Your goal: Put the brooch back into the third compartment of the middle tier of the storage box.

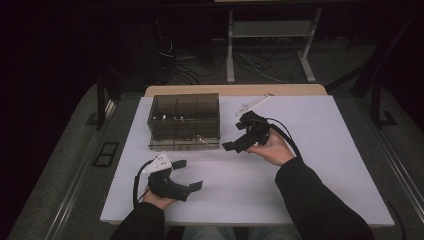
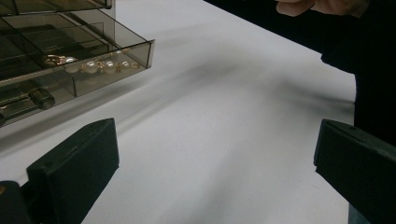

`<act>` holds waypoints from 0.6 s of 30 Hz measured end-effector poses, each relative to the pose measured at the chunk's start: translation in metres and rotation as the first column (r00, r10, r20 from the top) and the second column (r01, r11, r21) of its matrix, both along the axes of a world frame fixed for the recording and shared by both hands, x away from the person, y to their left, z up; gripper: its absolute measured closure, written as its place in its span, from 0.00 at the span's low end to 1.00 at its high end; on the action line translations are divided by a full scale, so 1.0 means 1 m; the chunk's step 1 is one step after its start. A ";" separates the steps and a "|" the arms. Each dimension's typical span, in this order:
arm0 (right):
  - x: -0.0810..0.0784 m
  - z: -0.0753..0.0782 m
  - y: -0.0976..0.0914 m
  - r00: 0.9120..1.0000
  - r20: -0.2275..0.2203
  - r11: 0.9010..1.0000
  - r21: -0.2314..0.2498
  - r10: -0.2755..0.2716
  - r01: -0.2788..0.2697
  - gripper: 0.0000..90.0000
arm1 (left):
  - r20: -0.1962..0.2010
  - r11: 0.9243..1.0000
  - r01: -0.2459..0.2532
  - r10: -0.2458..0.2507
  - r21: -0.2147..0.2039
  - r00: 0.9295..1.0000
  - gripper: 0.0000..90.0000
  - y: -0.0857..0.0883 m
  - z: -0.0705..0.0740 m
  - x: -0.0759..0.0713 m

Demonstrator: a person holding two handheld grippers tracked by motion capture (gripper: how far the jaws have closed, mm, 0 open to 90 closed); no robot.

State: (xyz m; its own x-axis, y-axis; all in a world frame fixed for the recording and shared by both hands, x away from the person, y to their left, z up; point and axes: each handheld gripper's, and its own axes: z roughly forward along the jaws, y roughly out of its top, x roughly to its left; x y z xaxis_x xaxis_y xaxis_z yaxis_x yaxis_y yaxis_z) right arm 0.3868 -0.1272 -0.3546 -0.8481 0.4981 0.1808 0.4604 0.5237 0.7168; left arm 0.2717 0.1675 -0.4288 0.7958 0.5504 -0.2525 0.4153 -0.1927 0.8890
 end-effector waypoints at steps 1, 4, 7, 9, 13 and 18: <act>-0.001 0.000 -0.002 1.000 0.003 1.000 0.000 0.001 -0.001 0.00 | 0.000 1.000 0.000 0.000 0.000 1.000 0.00 0.000 0.000 0.000; -0.005 -0.001 -0.008 1.000 0.000 1.000 0.004 -0.004 0.004 0.00 | -0.001 1.000 0.000 0.000 0.000 1.000 0.00 0.000 0.000 0.000; -0.009 -0.002 -0.016 1.000 -0.003 1.000 0.013 -0.016 0.016 0.00 | 0.000 1.000 0.000 0.000 0.002 1.000 0.00 0.000 0.000 0.000; -0.012 -0.002 -0.020 1.000 -0.005 1.000 0.016 -0.022 0.022 0.00 | 0.000 1.000 0.000 0.000 0.001 1.000 0.00 0.000 0.000 0.000; -0.017 -0.002 -0.029 0.999 -0.002 0.999 0.024 -0.032 0.032 0.00 | 0.000 1.000 0.000 0.000 0.002 1.000 0.00 0.000 0.000 0.000; -0.023 -0.002 -0.041 0.999 0.007 0.998 0.032 -0.049 0.049 0.00 | -0.001 1.000 0.000 0.000 0.004 1.000 0.00 0.000 0.000 0.000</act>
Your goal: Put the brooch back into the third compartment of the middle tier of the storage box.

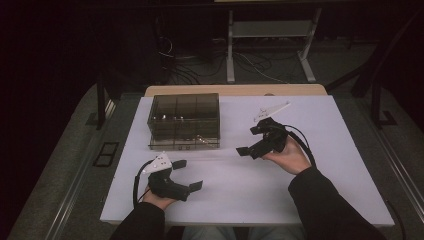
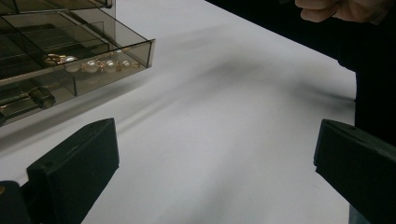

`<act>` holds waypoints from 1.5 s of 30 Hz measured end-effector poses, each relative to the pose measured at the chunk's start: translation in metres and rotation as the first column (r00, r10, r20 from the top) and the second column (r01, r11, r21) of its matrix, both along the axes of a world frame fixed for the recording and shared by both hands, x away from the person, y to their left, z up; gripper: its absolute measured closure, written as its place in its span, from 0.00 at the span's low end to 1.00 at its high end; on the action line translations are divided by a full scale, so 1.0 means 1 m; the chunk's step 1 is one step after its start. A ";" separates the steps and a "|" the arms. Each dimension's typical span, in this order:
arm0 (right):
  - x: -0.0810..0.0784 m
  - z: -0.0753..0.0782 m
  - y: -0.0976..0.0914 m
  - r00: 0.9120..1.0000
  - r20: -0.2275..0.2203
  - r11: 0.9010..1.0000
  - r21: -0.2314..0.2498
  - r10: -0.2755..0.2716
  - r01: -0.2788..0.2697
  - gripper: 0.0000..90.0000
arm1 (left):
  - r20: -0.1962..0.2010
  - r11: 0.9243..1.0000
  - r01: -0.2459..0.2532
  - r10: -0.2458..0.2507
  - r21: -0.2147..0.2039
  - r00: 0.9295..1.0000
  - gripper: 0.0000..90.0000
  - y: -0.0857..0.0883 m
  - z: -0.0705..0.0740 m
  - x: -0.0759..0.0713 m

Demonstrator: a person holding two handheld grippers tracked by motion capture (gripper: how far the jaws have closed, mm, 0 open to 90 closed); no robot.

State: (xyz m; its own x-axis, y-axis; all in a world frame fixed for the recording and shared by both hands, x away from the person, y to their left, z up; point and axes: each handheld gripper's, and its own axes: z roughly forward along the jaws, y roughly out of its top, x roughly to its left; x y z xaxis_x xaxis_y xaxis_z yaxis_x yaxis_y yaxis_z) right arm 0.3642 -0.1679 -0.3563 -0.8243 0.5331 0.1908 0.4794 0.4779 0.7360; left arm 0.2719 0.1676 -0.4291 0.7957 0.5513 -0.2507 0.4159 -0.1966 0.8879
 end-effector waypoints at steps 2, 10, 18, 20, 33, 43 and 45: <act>-0.003 0.000 -0.006 1.000 0.000 1.000 0.005 -0.010 0.010 0.00 | 0.000 1.000 0.000 0.000 0.000 1.000 0.00 0.000 0.000 0.000; -0.014 -0.003 -0.026 0.999 0.004 0.999 0.014 -0.038 0.038 0.00 | -0.001 1.000 0.000 0.000 0.001 1.000 0.00 0.000 0.000 0.000; -0.025 -0.007 -0.046 0.997 0.001 0.997 0.026 -0.077 0.077 0.00 | -0.001 1.000 -0.001 0.001 0.001 1.000 0.00 0.000 0.000 0.000; -0.027 -0.009 -0.051 0.996 0.001 0.996 0.027 -0.085 0.085 0.00 | 0.000 1.000 0.000 0.000 0.001 1.000 0.00 0.000 0.000 0.000; -0.047 -0.022 -0.082 0.989 -0.016 0.987 0.048 -0.150 0.151 0.00 | 0.000 1.000 -0.006 0.006 -0.001 1.000 0.00 0.001 0.000 -0.001; -0.069 -0.037 -0.109 0.978 -0.026 0.976 0.068 -0.205 0.206 0.00 | -0.004 1.000 -0.018 0.018 -0.001 1.000 0.00 0.004 0.000 -0.001; -0.074 -0.041 -0.115 0.975 -0.021 0.973 0.070 -0.220 0.221 0.00 | -0.006 1.000 -0.020 0.020 -0.003 1.000 0.00 0.004 0.000 -0.001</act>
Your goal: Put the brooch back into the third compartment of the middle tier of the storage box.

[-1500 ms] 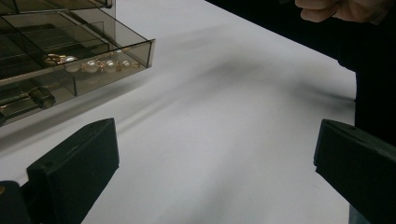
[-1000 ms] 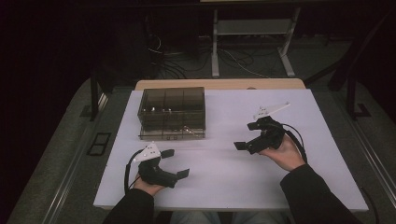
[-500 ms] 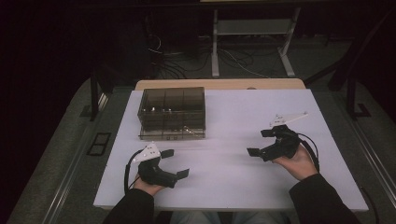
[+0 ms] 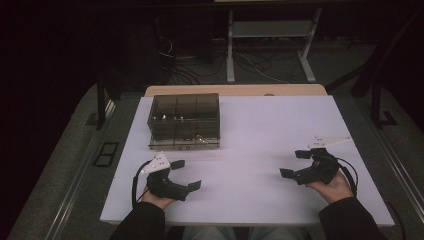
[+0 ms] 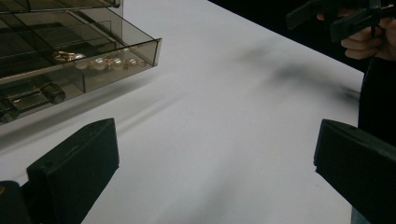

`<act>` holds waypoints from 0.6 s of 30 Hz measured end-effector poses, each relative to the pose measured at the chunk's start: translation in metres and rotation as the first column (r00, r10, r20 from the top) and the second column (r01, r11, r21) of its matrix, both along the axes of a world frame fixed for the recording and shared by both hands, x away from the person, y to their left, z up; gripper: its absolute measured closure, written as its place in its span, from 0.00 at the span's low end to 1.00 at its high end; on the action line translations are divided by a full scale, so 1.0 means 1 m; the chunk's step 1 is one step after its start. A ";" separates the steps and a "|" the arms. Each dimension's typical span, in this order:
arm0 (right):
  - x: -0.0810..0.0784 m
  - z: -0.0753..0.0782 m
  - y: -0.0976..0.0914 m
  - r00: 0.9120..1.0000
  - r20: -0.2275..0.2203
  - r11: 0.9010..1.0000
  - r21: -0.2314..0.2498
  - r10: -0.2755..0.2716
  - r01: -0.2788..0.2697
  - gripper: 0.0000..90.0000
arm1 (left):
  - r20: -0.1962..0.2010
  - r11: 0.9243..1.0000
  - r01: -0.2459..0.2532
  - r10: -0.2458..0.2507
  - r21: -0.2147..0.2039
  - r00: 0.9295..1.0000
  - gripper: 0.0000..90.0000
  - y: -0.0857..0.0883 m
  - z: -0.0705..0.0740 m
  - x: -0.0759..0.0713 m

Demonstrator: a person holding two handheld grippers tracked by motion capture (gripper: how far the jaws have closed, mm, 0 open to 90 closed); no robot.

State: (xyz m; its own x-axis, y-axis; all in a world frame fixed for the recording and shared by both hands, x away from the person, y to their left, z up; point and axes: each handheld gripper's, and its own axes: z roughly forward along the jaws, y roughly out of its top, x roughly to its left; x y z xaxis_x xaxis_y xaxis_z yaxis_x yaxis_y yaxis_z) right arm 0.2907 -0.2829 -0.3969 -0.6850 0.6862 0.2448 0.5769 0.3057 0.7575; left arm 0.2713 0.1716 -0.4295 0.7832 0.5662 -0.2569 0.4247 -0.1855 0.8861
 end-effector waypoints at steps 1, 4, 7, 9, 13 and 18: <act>-0.003 -0.003 -0.003 1.000 0.002 1.000 0.005 -0.007 0.007 0.00 | 0.000 1.000 -0.001 0.001 0.001 1.000 0.00 0.000 0.000 0.000; -0.009 -0.010 -0.010 1.000 0.002 0.999 0.010 -0.030 0.030 0.00 | -0.004 1.000 -0.001 0.001 0.002 1.000 0.00 0.001 0.000 0.000; -0.013 -0.014 -0.014 0.999 -0.002 0.999 0.014 -0.040 0.040 0.00 | -0.003 1.000 -0.001 0.001 0.003 1.000 0.00 0.001 0.000 0.000; -0.016 -0.016 -0.017 0.999 0.007 0.999 0.015 -0.049 0.049 0.00 | -0.004 1.000 0.000 0.000 0.004 1.000 0.00 0.002 0.000 0.001; -0.019 -0.019 -0.022 0.998 0.010 0.998 0.024 -0.063 0.063 0.00 | -0.007 1.000 -0.004 0.004 0.004 1.000 0.00 0.003 -0.001 0.001; -0.021 -0.021 -0.025 0.997 0.016 0.997 0.032 -0.071 0.070 0.00 | -0.011 1.000 -0.002 0.002 0.003 1.000 0.00 0.003 -0.001 0.002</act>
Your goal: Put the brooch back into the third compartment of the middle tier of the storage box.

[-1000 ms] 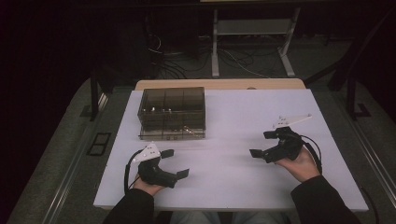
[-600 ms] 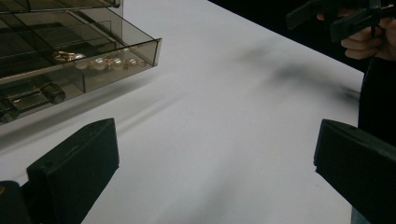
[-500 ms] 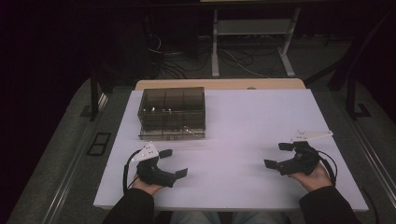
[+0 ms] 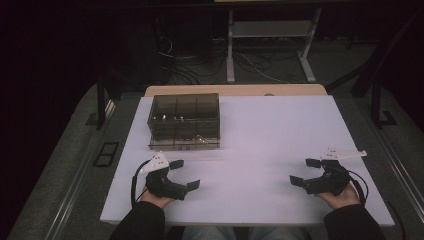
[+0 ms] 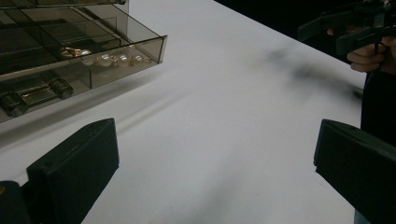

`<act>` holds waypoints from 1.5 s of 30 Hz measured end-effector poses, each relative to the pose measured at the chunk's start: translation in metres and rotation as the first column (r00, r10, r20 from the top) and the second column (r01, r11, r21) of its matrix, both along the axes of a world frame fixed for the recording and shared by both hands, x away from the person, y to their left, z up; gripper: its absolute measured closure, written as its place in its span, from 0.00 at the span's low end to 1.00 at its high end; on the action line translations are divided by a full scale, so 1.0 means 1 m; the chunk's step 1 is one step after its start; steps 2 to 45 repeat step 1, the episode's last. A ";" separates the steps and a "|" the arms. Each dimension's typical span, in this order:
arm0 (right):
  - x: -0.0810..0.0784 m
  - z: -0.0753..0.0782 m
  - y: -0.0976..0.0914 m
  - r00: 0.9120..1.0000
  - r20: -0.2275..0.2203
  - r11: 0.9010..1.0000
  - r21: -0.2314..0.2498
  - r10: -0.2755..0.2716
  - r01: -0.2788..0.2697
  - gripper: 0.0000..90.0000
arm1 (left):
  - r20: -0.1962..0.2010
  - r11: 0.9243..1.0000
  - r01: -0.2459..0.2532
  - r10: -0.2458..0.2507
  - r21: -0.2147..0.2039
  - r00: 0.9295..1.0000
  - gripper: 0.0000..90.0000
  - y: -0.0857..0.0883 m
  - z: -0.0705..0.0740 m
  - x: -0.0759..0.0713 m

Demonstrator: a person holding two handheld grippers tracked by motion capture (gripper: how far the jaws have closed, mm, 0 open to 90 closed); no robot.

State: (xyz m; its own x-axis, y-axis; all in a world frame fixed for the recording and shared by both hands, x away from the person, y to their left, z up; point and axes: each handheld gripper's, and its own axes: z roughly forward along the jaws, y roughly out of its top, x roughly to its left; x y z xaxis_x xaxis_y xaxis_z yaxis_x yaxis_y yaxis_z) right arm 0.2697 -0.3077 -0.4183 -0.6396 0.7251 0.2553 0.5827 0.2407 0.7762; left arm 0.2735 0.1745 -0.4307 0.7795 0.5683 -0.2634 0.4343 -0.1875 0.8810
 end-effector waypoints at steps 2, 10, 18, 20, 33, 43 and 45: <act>0.000 0.000 0.000 1.000 0.004 1.000 -0.001 -0.001 0.001 0.00 | 0.000 1.000 0.000 0.000 0.000 1.000 0.00 0.000 0.000 0.000; 0.000 0.000 0.000 1.000 0.004 1.000 -0.001 -0.001 0.001 0.00 | 0.000 1.000 0.000 0.000 0.000 1.000 0.00 0.000 0.000 0.000; 0.000 0.000 0.000 1.000 0.004 1.000 -0.001 -0.001 0.001 0.00 | 0.000 1.000 0.000 0.000 0.000 1.000 0.00 0.000 0.000 0.000; 0.000 0.000 0.000 1.000 0.004 1.000 -0.001 -0.001 0.001 0.00 | 0.000 1.000 0.000 0.000 0.000 1.000 0.00 0.000 0.000 0.000; 0.000 0.000 0.000 1.000 0.004 1.000 -0.001 -0.001 0.001 0.00 | 0.000 1.000 0.000 0.000 0.000 1.000 0.00 0.000 0.000 0.000; 0.000 0.000 0.000 1.000 0.004 1.000 -0.001 -0.001 0.001 0.00 | 0.000 1.000 0.000 0.000 0.000 1.000 0.00 0.000 0.000 0.000; 0.000 0.000 0.000 1.000 0.004 1.000 -0.001 -0.001 0.001 0.00 | 0.000 1.000 0.000 0.000 0.000 1.000 0.00 0.000 0.000 0.000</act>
